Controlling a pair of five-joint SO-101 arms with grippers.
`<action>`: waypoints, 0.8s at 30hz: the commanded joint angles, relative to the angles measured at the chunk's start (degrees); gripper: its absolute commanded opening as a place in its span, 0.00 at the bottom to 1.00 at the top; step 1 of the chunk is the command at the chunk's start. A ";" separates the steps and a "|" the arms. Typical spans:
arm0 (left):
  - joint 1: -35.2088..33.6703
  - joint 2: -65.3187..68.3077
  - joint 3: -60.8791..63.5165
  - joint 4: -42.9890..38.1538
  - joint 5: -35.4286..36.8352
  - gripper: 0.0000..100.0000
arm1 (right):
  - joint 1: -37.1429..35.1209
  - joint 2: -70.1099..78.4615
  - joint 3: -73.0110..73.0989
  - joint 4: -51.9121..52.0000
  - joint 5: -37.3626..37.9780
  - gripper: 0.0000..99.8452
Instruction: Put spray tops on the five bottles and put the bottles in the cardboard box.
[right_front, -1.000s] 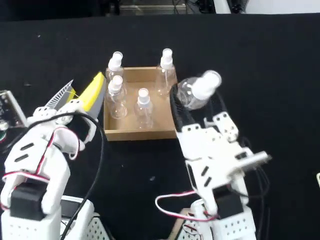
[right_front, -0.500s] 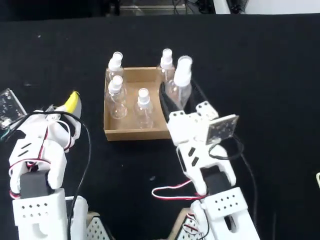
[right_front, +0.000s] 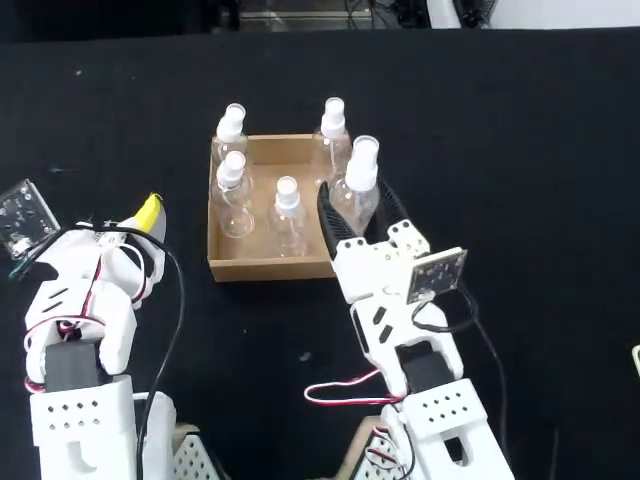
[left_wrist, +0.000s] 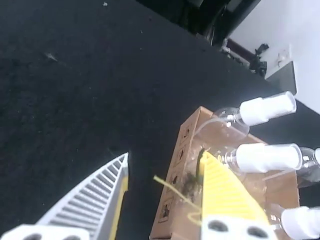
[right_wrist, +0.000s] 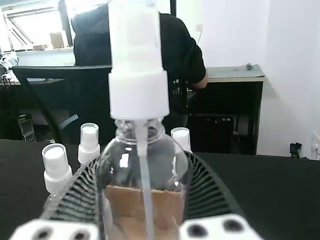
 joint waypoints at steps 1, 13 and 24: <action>-0.22 -0.62 -0.48 -0.44 0.53 0.21 | -0.53 0.92 -0.66 -1.49 -1.32 0.01; -0.22 -0.62 -0.92 -0.44 0.53 0.21 | -0.44 1.01 -6.11 7.65 -1.58 0.01; -0.22 -0.62 -0.92 -0.44 0.53 0.21 | 0.79 19.74 -14.64 4.75 -1.67 0.01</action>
